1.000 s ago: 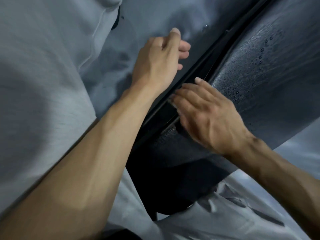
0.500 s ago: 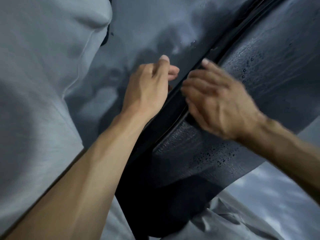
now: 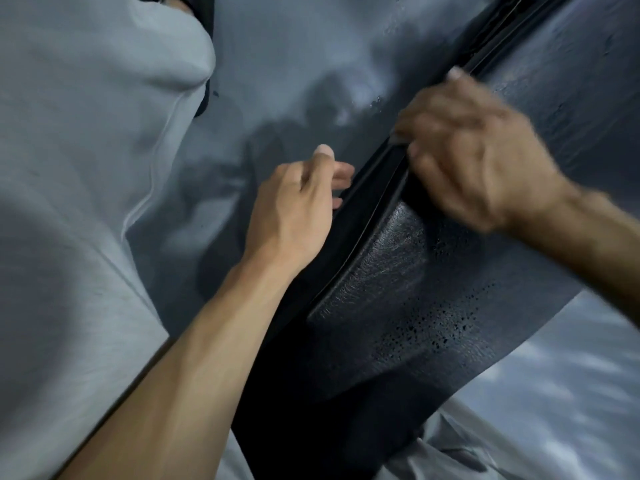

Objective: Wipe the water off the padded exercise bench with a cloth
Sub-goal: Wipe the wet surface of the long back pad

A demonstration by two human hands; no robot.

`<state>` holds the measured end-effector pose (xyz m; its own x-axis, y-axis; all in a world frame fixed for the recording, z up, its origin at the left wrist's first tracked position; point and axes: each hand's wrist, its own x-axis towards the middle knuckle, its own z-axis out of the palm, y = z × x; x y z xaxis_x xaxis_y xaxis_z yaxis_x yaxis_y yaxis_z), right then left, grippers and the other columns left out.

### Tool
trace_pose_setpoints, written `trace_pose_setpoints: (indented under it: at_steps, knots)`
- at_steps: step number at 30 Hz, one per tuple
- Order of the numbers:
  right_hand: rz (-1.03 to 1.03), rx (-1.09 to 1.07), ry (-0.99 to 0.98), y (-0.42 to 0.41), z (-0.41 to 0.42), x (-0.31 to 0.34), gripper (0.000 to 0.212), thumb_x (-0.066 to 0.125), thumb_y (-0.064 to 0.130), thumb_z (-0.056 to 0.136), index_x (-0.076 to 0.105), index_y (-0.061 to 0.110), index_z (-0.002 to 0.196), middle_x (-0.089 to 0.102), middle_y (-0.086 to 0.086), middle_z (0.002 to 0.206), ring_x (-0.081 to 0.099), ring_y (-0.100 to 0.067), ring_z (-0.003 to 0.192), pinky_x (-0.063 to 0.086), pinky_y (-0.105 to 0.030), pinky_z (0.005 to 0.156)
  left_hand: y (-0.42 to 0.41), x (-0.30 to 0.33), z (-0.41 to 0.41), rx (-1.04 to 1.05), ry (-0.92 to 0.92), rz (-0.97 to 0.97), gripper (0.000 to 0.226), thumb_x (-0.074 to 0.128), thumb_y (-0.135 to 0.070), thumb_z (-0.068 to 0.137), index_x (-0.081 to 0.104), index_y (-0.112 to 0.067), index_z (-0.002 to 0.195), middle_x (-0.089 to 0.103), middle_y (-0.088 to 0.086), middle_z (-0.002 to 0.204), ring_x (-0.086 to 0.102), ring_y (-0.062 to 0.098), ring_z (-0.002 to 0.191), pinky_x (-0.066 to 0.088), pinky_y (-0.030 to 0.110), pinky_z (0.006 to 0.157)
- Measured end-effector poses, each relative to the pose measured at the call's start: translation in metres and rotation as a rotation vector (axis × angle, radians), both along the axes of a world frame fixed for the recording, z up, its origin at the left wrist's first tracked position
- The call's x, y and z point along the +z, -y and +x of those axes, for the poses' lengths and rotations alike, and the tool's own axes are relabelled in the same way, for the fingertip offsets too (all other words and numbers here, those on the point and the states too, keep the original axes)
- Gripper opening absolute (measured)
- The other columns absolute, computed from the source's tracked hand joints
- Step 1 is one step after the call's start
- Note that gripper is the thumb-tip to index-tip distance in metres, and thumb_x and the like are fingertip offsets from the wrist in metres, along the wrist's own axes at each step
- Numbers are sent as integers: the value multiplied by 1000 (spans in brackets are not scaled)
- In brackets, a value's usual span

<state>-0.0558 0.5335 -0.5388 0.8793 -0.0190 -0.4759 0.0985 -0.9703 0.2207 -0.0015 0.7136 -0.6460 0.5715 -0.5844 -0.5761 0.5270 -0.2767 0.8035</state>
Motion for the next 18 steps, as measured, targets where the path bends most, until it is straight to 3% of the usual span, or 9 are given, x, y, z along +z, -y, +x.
trace_pose_setpoints:
  at_steps: [2, 6, 12, 16, 18]
  knots:
    - [104, 88, -46, -42, -22, -14, 39, 36, 24, 100, 68, 2, 106, 66, -19, 108, 59, -39, 111, 22, -50, 123, 1, -2, 1, 0, 23, 6, 50, 32, -52, 97, 79, -36, 90, 78, -16, 93, 75, 7, 86, 56, 44, 96]
    - [221, 174, -181, -66, -43, -19, 44, 33, 29, 100, 68, 11, 121, 66, -8, 121, 57, -30, 125, 13, -42, 128, 2, -4, -2, -14, 24, 1, 51, 32, -54, 96, 79, -36, 93, 78, -17, 95, 74, 4, 95, 55, 43, 98]
    - [7, -5, 64, 16, -1, -8, 42, 32, 29, 104, 65, 9, 120, 67, -12, 117, 60, -35, 114, 16, -45, 126, 3, -1, -5, -23, 12, -63, 48, 32, -56, 97, 77, -41, 89, 77, -20, 95, 75, 4, 88, 57, 44, 95]
    - [66, -1, 93, -12, -12, -12, 40, 35, 26, 102, 67, 4, 111, 65, -16, 112, 58, -38, 115, 19, -45, 125, 4, 1, -8, -3, 38, -80, 46, 33, -66, 93, 76, -51, 87, 78, -17, 100, 74, 10, 99, 56, 48, 97]
    - [141, 80, 36, -38, -30, -17, 40, 38, 26, 101, 67, 4, 116, 66, -15, 118, 57, -35, 122, 18, -46, 126, 5, -1, -6, 39, 38, -82, 48, 32, -65, 92, 76, -47, 89, 78, -15, 102, 72, 10, 103, 55, 48, 99]
